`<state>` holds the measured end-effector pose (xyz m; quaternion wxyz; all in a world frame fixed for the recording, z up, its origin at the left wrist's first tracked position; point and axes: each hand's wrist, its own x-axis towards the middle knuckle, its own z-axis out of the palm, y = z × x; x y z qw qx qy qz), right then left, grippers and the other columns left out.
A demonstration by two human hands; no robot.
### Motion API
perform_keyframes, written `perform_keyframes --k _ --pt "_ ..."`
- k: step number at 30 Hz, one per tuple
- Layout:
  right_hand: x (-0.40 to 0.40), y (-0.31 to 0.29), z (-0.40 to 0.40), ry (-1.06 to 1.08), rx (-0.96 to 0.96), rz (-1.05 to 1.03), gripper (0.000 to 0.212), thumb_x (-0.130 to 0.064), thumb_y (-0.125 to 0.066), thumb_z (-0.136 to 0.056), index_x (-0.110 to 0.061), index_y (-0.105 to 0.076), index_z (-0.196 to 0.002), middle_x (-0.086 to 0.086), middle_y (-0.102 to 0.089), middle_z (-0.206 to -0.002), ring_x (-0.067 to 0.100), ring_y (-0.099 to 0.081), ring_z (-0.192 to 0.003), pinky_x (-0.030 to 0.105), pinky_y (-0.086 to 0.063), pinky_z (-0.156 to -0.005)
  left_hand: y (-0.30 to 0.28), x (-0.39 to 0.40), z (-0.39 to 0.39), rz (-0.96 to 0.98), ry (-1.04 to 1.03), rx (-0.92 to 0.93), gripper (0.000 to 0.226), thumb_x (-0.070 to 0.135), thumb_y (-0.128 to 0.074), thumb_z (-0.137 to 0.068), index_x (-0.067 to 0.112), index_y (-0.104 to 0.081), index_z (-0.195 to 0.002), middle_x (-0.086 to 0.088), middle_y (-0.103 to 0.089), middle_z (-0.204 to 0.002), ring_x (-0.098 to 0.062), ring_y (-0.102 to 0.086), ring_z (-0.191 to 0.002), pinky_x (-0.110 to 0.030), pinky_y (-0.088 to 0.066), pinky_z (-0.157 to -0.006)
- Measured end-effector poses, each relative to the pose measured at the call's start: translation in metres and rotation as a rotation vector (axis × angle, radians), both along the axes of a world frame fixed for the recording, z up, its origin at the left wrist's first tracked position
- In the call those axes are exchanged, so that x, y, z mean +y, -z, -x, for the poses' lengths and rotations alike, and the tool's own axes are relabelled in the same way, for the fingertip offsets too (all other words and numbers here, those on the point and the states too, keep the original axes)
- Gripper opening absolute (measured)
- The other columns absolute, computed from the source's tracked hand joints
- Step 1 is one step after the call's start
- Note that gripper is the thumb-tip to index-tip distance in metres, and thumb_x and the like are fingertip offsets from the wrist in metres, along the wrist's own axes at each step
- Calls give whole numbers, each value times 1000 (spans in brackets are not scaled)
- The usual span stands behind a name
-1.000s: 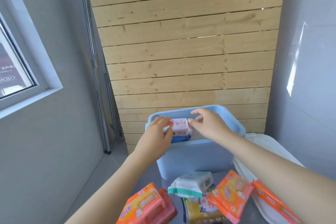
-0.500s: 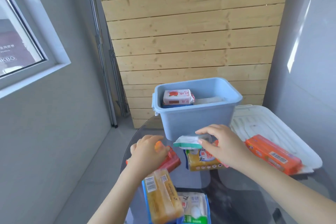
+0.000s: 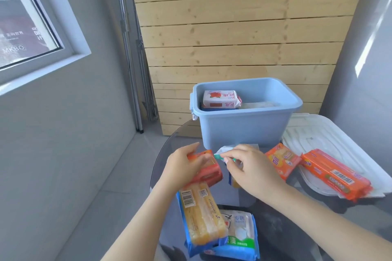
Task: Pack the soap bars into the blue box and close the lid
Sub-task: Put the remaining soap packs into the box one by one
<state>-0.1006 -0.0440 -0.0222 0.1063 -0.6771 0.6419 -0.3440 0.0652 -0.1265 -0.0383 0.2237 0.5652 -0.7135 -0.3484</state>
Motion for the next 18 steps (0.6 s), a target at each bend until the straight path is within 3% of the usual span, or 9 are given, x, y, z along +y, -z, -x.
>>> perform_keyframes --k 1,3,5,7,9,11,14,16,18 --pt "-1 1 -3 -9 -8 -60 25 -22 -48 -92 -18 -72 -98 -13 -65 -86 6 -53 -79 4 -37 -67 0 -1 -3 4 -35 7 53 48 -60 -82 29 -52 -131 3 -60 -130 -13 -56 -112 -24 -40 -90" --pt "-4 3 -8 -27 6 -275 34 -33 -39 -94 -12 -65 -84 -2 -61 -68 16 -54 -64 27 -37 -58 2 -1 -14 -9 -113 -98 52 44 -54 -87 25 -48 -135 -2 -51 -138 -21 -48 -123 -33 -39 -100" --pt "-9 4 -13 -19 44 -460 40 -41 -33 -95 -11 -52 -77 2 -52 -64 18 -49 -59 31 -32 -54 4 3 -30 -69 -166 -276 54 42 -49 -88 18 -43 -136 -11 -44 -139 -30 -41 -126 -38 -37 -100" --pt "-16 6 -18 -14 20 -534 41 -42 -29 -96 -11 -56 -90 3 -59 -77 16 -55 -69 30 -39 -62 6 7 -43 -176 -174 -341 50 47 -46 -89 10 -47 -124 -13 -54 -123 -30 -54 -108 -35 -45 -88" --pt "-23 9 -23 -9 -30 -587 41 -42 -29 -97 -12 -55 -109 4 -65 -98 16 -59 -86 30 -43 -73 5 12 -49 -338 -132 -226 48 49 -43 -92 4 -54 -106 -12 -67 -96 -24 -67 -75 -35 -57 -73" --pt "-27 11 -28 9 -78 -641 40 -42 -31 -96 -17 -44 -124 4 -62 -113 15 -55 -88 31 -41 -72 6 13 -48 -422 -130 -82 44 41 -42 -94 1 -58 -97 -12 -71 -80 -22 -70 -59 -35 -61 -64" --pt "-32 13 -34 28 -168 -641 37 -38 -33 -97 -20 -45 -127 4 -62 -115 15 -55 -91 33 -46 -81 9 12 -47 -375 -205 25 37 30 -45 -94 -2 -62 -97 -18 -73 -83 -31 -72 -69 -42 -60 -74" --pt "-35 16 -38 -1 -263 -643 35 -36 -35 -97 -22 -49 -126 3 -62 -119 18 -58 -104 39 -47 -96 11 8 -49 -312 -252 57 35 26 -45 -94 -3 -64 -96 -20 -71 -85 -35 -69 -73 -44 -58 -80" --pt "-39 17 -46 -36 -326 -641 36 -34 -36 -97 -21 -50 -128 4 -62 -123 22 -58 -111 42 -44 -102 12 2 -52 -263 -306 101 31 23 -43 -94 3 -66 -95 -19 -69 -89 -37 -67 -82 -44 -55 -85"
